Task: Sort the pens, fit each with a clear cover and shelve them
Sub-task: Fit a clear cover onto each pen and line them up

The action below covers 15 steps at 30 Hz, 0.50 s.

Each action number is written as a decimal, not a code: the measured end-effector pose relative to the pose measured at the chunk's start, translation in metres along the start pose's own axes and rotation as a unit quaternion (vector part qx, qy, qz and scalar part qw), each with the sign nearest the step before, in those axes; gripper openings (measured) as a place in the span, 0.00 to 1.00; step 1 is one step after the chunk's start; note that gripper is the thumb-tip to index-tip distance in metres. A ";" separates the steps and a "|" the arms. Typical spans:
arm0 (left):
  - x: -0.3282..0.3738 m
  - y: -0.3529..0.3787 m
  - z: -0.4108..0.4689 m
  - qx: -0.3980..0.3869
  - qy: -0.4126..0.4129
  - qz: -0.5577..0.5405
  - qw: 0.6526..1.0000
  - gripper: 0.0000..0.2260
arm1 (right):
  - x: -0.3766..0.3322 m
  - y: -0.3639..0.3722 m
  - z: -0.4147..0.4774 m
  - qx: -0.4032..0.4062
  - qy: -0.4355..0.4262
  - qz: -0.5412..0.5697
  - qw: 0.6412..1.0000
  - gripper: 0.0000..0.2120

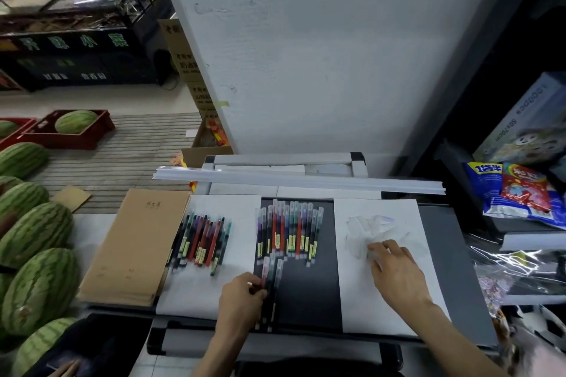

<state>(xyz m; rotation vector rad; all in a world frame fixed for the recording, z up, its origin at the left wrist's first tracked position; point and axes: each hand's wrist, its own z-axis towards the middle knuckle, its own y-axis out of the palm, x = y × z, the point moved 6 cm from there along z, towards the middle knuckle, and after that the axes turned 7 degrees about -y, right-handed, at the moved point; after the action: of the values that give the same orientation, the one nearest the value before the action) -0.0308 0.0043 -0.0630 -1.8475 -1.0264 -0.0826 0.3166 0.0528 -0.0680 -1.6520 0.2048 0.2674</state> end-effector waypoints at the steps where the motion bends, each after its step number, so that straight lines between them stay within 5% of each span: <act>1: 0.001 0.001 0.000 0.000 0.001 0.001 1.000 0.05 | 0.001 0.000 0.002 0.001 0.001 0.002 1.000 0.14; 11: 0.006 0.009 0.005 -0.009 0.033 -0.005 0.999 0.07 | 0.010 0.005 0.001 -0.015 -0.004 0.029 0.999 0.14; 15: 0.004 0.012 0.009 -0.014 0.035 0.005 0.999 0.07 | 0.015 0.008 -0.007 -0.013 -0.003 0.055 0.998 0.22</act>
<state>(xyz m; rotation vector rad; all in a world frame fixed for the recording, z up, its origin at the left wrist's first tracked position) -0.0229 0.0117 -0.0746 -1.8609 -0.9718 -0.1556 0.3293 0.0451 -0.0796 -1.6684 0.2893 0.3586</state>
